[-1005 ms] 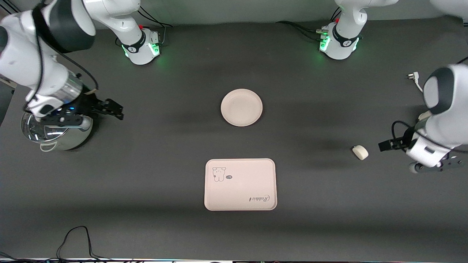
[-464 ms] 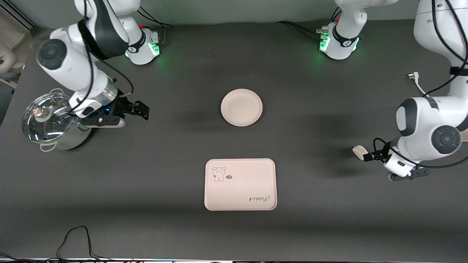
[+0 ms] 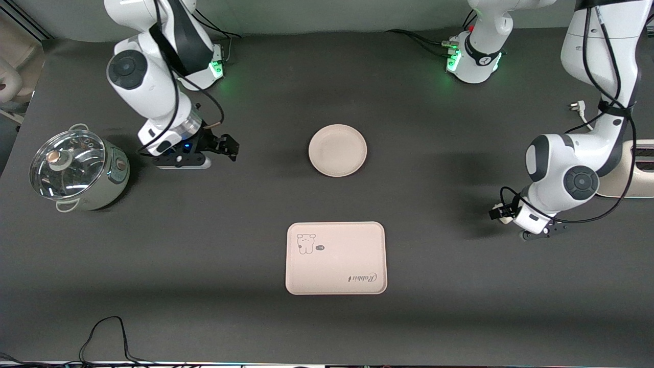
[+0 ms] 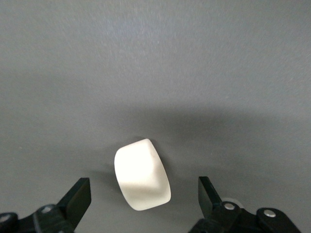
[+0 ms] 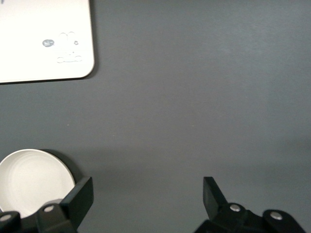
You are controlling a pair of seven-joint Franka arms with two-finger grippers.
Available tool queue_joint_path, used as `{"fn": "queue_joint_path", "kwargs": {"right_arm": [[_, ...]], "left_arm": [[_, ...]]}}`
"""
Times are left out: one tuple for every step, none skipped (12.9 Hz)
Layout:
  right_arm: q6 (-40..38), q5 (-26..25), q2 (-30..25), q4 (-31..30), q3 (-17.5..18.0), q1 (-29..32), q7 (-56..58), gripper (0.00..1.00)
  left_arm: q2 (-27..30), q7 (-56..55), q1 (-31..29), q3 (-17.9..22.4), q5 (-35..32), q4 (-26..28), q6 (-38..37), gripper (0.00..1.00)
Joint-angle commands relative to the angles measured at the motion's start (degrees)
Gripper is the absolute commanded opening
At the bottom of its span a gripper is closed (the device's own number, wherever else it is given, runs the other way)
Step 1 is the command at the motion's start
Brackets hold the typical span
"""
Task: Place bun in plate and plate on tray
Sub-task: 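Close the left gripper on the white bun and lift it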
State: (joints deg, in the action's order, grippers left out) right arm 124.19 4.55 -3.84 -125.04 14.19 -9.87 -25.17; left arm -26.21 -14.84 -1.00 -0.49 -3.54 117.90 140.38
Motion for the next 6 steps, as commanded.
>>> {"fn": "queue_joint_path", "kwargs": {"right_arm": [[3.8,0.7,1.9,-0.4,0.3,0.0,-0.8,1.00],[4.7,0.7,2.6,-0.5,0.9,0.0,-0.8,1.00],[6.0,0.8,3.4,-0.5,1.2,0.0,-0.9,1.00],[7.1,0.8,4.1,-0.4,2.0,0.0,-1.0,1.00],[7.6,0.8,4.5,-0.3,2.9,0.1,-1.3,1.00],[8.6,1.1,5.0,-0.3,3.5,0.1,-1.3,1.00]], "left_arm": [[0.6,-1.7,0.2,0.2,0.5,1.9,1.3,0.98],[0.6,-1.9,0.2,0.2,0.5,2.0,1.3,0.98],[0.3,-1.9,0.2,0.2,0.5,2.2,1.4,0.97],[0.2,-1.9,0.1,0.2,0.5,2.2,1.4,0.96],[0.2,-1.9,0.0,0.2,0.5,2.2,1.4,0.96],[-0.1,-1.9,-0.1,0.2,0.5,2.2,1.4,0.95]]}}
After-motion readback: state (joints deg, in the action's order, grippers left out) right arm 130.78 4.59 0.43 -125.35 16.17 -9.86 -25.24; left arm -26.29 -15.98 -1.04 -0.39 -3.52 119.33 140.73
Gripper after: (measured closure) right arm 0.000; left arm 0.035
